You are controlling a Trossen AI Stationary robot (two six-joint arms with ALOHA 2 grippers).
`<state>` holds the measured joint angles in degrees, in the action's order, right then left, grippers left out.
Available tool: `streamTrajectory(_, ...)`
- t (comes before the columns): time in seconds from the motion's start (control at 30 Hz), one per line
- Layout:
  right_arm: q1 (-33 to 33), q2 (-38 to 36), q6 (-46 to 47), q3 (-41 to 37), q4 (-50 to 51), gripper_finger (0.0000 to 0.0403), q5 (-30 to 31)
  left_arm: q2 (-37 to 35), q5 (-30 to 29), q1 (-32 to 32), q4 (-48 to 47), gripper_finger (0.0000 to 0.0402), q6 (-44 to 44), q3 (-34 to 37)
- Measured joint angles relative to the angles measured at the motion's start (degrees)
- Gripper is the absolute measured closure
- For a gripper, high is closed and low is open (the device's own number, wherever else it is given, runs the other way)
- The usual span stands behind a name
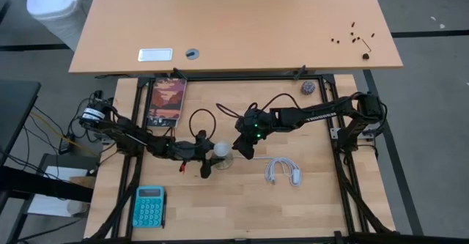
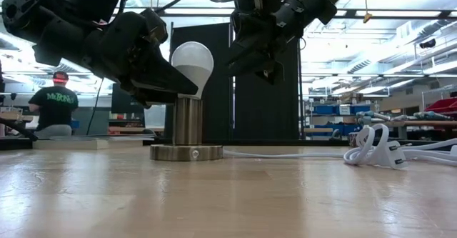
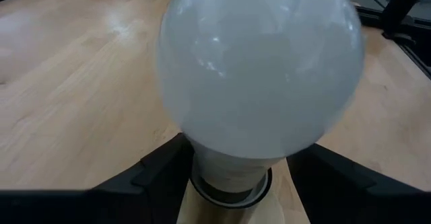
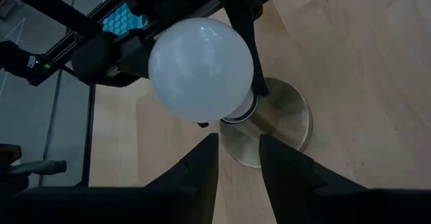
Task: Screw lightbulb
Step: Insert the lightbulb into the desk lamp
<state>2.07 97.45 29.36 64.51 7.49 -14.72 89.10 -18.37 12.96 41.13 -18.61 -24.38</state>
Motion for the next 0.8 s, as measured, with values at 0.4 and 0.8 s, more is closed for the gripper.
streamTrajectory(0.4, 0.0, 0.0, 0.5, 0.0, 0.3, 0.0284, 0.0, 0.5, 3.3, -1.7, -4.3, 0.0115, -1.7, 0.4)
streamTrajectory(0.8, 2.1, -2.2, 5.7, -0.1, 14.1, 0.0285, -9.0, -1.5, 0.2, -3.4, -10.4, 0.0108, -8.7, 0.3)
